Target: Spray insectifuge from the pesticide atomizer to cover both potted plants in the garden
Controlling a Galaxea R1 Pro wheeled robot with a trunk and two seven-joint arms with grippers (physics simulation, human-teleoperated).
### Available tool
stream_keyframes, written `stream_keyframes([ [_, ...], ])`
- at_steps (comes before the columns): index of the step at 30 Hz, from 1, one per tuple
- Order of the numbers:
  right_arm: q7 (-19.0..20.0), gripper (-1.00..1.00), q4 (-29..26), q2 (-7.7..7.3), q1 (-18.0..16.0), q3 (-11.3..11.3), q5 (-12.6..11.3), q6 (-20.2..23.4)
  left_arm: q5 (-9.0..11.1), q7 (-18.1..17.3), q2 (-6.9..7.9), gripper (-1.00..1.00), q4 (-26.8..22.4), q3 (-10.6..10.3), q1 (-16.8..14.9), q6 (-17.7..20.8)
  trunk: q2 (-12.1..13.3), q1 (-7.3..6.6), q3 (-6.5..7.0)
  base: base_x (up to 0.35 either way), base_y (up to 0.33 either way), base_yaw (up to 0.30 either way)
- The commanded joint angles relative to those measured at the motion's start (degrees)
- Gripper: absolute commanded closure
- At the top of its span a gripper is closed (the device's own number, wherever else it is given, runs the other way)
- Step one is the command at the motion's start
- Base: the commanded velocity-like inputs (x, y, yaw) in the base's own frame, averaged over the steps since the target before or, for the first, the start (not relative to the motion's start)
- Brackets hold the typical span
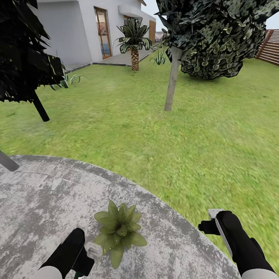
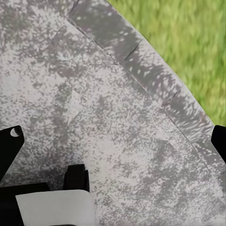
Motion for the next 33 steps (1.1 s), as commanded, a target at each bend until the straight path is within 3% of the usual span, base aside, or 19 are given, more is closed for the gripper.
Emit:
stream_keyframes([
  [1,0.58,-1.00,-0.06,0.01,-0.03,-0.05,0.61,0.23,-0.60,-0.59,-0.03,1.00,-0.09,0.22,0.02,0.12,-0.02,0.00,-0.04,0.000,0.000,0.000],
  [11,0.58,-1.00,-0.06,0.00,-0.03,-0.05,0.61,0.22,-0.62,-0.35,-0.12,1.00,-0.76,0.16,-0.65,0.12,-0.02,0.00,-0.04,0.000,0.000,0.000],
  [27,0.58,-1.00,-0.13,-0.03,-0.03,-0.08,0.61,0.27,-0.69,-0.24,-0.03,1.00,-1.10,0.01,-8.33,0.12,-0.02,0.00,-0.15,0.000,0.000,0.000],
  [33,0.58,-1.00,-0.10,-0.04,-0.03,-0.06,0.61,0.25,-0.69,-0.30,-0.03,1.00,-1.05,0.01,-9.26,0.12,-0.02,0.00,-0.61,0.000,0.000,0.000],
])
